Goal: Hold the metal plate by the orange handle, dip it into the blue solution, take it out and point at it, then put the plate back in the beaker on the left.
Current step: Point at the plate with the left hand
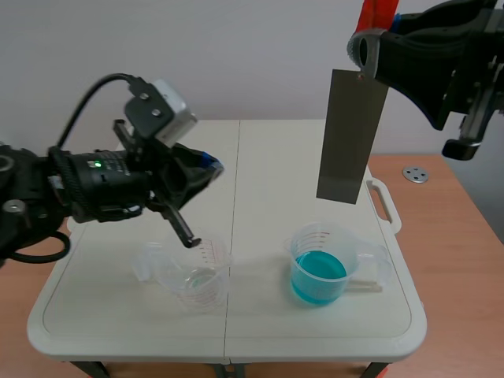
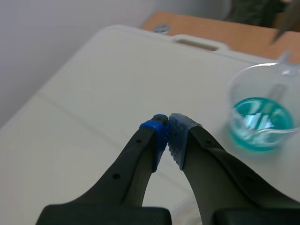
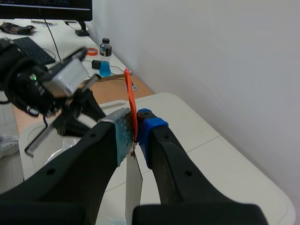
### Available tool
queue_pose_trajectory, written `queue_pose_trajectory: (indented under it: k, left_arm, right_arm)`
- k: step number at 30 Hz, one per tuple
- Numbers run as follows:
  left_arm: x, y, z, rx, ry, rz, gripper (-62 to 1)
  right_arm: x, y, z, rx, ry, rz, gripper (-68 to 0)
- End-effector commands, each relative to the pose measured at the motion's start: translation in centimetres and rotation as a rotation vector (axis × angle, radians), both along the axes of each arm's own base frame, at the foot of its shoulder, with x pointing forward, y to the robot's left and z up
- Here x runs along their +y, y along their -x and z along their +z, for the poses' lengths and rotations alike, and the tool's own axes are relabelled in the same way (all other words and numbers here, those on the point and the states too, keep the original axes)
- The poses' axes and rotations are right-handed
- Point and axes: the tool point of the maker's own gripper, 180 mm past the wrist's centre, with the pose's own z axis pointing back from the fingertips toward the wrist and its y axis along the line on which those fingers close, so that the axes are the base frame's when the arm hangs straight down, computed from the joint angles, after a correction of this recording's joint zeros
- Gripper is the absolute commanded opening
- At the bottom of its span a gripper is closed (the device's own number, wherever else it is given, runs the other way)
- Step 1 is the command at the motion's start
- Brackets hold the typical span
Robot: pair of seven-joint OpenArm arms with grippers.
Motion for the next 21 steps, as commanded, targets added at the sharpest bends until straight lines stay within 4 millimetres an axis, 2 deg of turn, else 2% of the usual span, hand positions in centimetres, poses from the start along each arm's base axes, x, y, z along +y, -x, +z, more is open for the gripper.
queue_pose_trajectory:
  k: [1, 8, 12, 17, 21]
  left_arm:
    - [1.9, 0.4, 1.2, -0.042, -0.017, 0.027, -56.7]
    - [11.9, 2.5, 0.4, -0.048, -0.209, 0.243, -56.7]
    - [16.9, 5.6, -2.2, 0.049, -0.339, 0.315, -56.7]
    - [20.7, 11.4, -6.0, 0.232, -0.457, 0.347, -56.7]
    - [21.6, 16.9, -9.0, 0.390, -0.499, 0.331, -56.7]
  right_arm:
    - [0.3, 0.3, 1.0, -0.025, -0.026, 0.019, -66.2]
    - [0.3, 0.3, 1.0, -0.025, -0.027, 0.019, -66.2]
    - [0.3, 0.3, 1.0, -0.025, -0.029, 0.018, -66.2]
    - [0.5, 0.0, 0.6, -0.031, -0.027, 0.001, -66.2]
    - [0.5, -0.1, 0.3, -0.034, -0.022, -0.010, -66.2]
